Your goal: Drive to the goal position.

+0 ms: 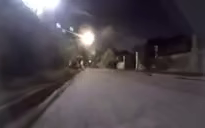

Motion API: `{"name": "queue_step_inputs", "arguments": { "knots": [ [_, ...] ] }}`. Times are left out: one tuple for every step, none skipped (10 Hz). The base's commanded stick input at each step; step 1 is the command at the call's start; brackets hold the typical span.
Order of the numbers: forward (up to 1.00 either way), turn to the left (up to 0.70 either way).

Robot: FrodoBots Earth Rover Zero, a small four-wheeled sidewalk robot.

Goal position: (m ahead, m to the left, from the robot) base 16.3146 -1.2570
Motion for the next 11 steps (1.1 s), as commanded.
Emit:
{"name": "queue_step_inputs", "arguments": {
  "knots": [
    [0.7, 0.0],
    [0.7, 0.0],
    [0.7, 0.07],
    [0.7, 0.29],
    [0.7, 0.35],
    [0.7, 0.22],
    [0.7, 0.07],
    [0.7, 0.0],
    [0.7, 0.0],
    [0.7, 0.0],
    [0.7, 0.0]
  ]
}}
